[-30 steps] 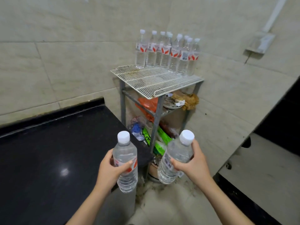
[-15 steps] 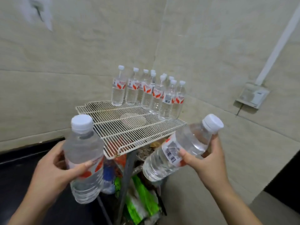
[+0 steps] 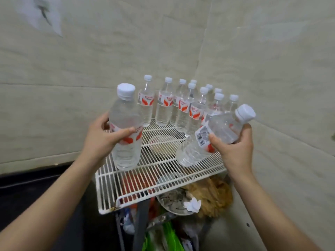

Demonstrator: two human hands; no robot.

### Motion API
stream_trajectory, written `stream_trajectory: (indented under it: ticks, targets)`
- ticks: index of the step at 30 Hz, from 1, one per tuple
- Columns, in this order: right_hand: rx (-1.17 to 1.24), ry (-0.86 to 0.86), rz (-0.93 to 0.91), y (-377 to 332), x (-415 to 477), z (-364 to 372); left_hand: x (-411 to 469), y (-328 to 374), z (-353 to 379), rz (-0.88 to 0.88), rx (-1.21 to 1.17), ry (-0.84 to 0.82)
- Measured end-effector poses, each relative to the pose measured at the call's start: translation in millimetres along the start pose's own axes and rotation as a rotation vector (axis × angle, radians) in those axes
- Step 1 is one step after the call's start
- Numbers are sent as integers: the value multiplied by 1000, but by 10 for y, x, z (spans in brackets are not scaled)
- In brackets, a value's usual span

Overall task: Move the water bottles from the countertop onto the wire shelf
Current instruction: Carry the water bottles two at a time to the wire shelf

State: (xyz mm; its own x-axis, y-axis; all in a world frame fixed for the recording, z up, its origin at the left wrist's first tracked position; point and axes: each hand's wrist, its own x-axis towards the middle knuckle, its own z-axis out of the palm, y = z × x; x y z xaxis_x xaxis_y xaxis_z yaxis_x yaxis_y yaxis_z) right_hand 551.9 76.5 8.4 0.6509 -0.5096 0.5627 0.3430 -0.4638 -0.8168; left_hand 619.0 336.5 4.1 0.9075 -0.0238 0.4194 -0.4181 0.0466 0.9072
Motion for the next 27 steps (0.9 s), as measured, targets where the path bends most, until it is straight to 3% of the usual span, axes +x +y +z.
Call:
stream_trajectory:
  ticks: [10,18,24,27]
  targets:
    - [-100,-226,-4,477,1149,696,928,-521,967,-126,22,82]
    - [-244,-305,-26,816,1563,1499,1478,-883,1138,-183,87,134]
    - [-266,-358,57,1022,1782,1760,1768,-908,1052,-214,181,-54]
    - [-298,-369,2,1039,1760,1797,1784,-976,1075,-226,167,-83]
